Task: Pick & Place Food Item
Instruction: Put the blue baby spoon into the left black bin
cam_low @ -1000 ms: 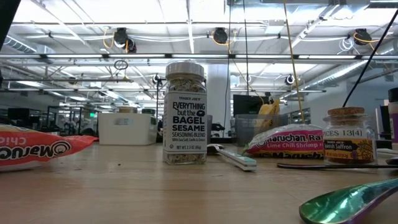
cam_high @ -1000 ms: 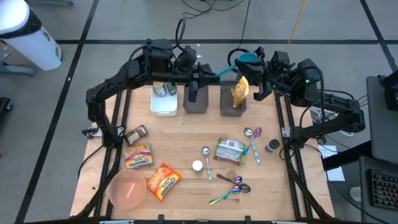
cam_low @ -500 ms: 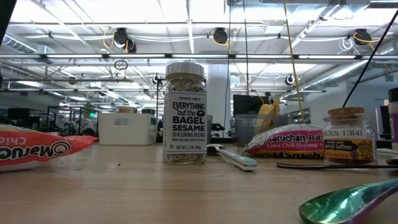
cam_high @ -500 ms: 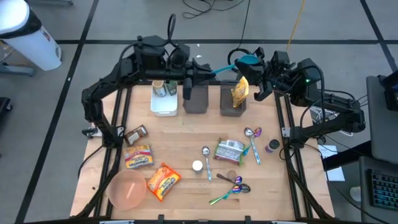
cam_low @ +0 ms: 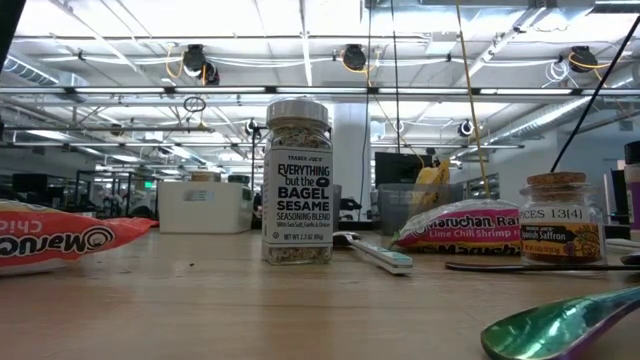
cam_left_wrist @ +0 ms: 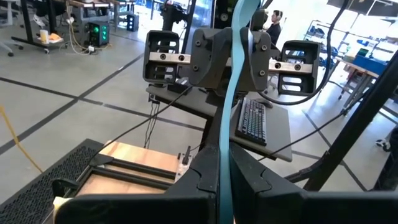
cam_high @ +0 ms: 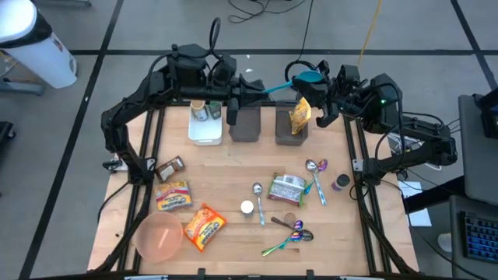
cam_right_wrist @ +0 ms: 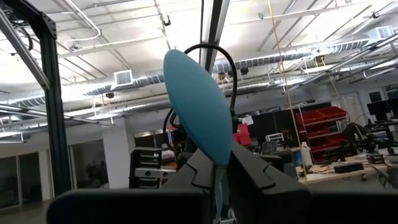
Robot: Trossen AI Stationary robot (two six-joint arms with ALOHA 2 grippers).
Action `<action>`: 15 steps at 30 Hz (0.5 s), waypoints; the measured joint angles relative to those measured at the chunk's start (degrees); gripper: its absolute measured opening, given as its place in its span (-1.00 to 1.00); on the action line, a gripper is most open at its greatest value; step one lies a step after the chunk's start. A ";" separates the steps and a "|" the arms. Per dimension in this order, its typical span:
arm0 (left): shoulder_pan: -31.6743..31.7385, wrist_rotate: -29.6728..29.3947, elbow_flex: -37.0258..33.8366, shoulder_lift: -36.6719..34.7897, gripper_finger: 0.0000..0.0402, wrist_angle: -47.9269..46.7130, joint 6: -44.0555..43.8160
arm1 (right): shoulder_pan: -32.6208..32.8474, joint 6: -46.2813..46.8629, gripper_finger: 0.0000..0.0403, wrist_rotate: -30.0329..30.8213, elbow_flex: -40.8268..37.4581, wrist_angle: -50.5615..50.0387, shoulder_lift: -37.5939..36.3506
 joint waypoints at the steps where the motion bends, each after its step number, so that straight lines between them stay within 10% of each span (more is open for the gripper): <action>1: 0.00 0.02 0.00 0.00 -0.94 -0.02 0.00 | 0.00 0.00 -0.92 -0.03 0.00 0.02 0.00; 15: 0.21 -1.11 0.17 -0.13 -0.94 0.69 -2.38 | 0.13 -5.38 -0.49 -1.05 -0.22 0.05 -3.41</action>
